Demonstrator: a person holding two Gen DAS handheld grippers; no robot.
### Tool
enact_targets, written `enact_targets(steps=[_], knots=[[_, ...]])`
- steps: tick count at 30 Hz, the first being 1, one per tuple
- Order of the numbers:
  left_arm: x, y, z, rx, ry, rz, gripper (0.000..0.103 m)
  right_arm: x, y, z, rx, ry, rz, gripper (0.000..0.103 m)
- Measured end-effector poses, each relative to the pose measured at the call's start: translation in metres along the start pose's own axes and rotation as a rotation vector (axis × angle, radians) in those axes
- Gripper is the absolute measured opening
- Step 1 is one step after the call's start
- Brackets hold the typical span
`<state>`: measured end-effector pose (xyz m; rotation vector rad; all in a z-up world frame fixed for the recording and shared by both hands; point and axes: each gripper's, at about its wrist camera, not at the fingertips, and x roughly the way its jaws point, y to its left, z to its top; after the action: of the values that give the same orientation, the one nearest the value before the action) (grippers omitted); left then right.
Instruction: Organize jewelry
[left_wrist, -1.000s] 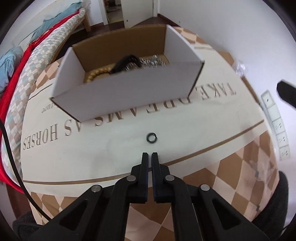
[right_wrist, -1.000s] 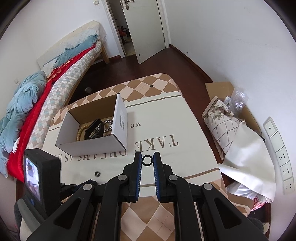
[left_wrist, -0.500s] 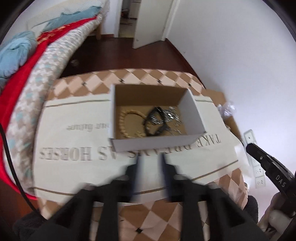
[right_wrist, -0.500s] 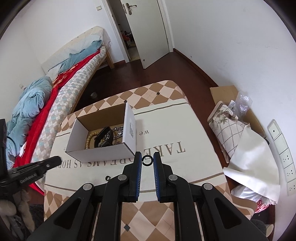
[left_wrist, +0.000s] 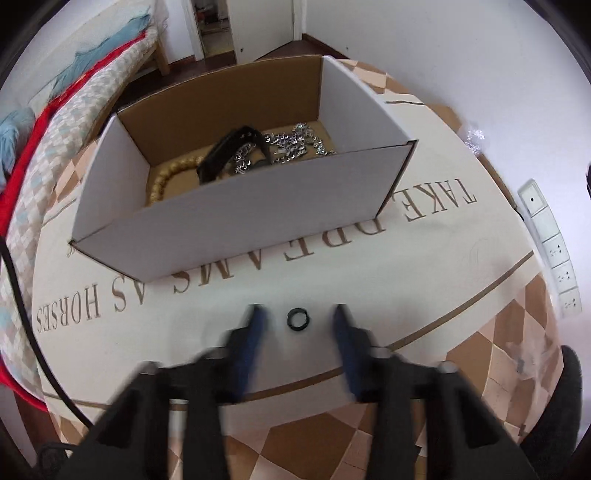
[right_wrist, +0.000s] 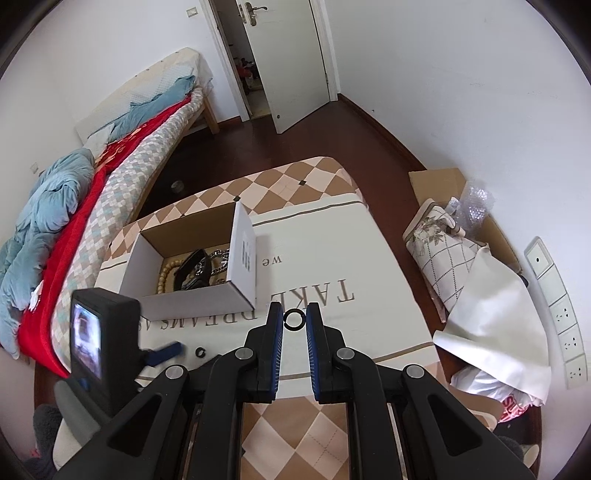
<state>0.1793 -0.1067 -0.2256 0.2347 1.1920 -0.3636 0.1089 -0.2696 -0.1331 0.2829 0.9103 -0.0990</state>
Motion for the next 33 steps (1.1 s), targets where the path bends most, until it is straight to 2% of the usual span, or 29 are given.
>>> enact_targets(steps=[5, 11, 15, 17, 21, 25, 28, 29, 30, 32, 33], knots=[[-0.012, 0.008, 0.000, -0.024, -0.017, 0.017, 0.010, -0.001, 0.003, 0.004, -0.001, -0.008, 0.008, 0.013], [-0.084, 0.051, 0.016, -0.127, -0.129, -0.017, 0.010, -0.009, 0.014, 0.014, -0.010, -0.028, 0.053, 0.013], [-0.124, 0.078, 0.048, -0.182, -0.193, -0.028, 0.010, -0.003, 0.030, 0.034, -0.033, -0.029, 0.107, 0.013], [-0.127, 0.087, 0.064, -0.188, -0.202, 0.000, 0.010, 0.008, 0.044, 0.051, -0.044, -0.016, 0.154, 0.013], [-0.114, 0.102, 0.097, -0.199, -0.166, -0.009, 0.010, 0.039, 0.069, 0.079, -0.063, 0.046, 0.221, 0.013], [-0.090, 0.116, 0.116, -0.227, -0.101, -0.032, 0.013, 0.079, 0.088, 0.098, -0.074, 0.166, 0.240, 0.013], [-0.087, 0.122, 0.122, -0.243, -0.092, -0.029, 0.015, 0.099, 0.092, 0.104, -0.059, 0.243, 0.222, 0.014], [-0.088, 0.123, 0.123, -0.242, -0.096, -0.022, 0.018, 0.102, 0.091, 0.104, -0.053, 0.250, 0.215, 0.022], [-0.089, 0.125, 0.123, -0.242, -0.096, -0.015, 0.027, 0.104, 0.091, 0.106, -0.053, 0.259, 0.209, 0.033], [-0.094, 0.127, 0.122, -0.243, -0.112, 0.007, 0.041, 0.104, 0.089, 0.107, -0.044, 0.258, 0.192, 0.064], [-0.096, 0.128, 0.122, -0.242, -0.120, 0.023, 0.056, 0.103, 0.087, 0.108, -0.043, 0.255, 0.184, 0.065]])
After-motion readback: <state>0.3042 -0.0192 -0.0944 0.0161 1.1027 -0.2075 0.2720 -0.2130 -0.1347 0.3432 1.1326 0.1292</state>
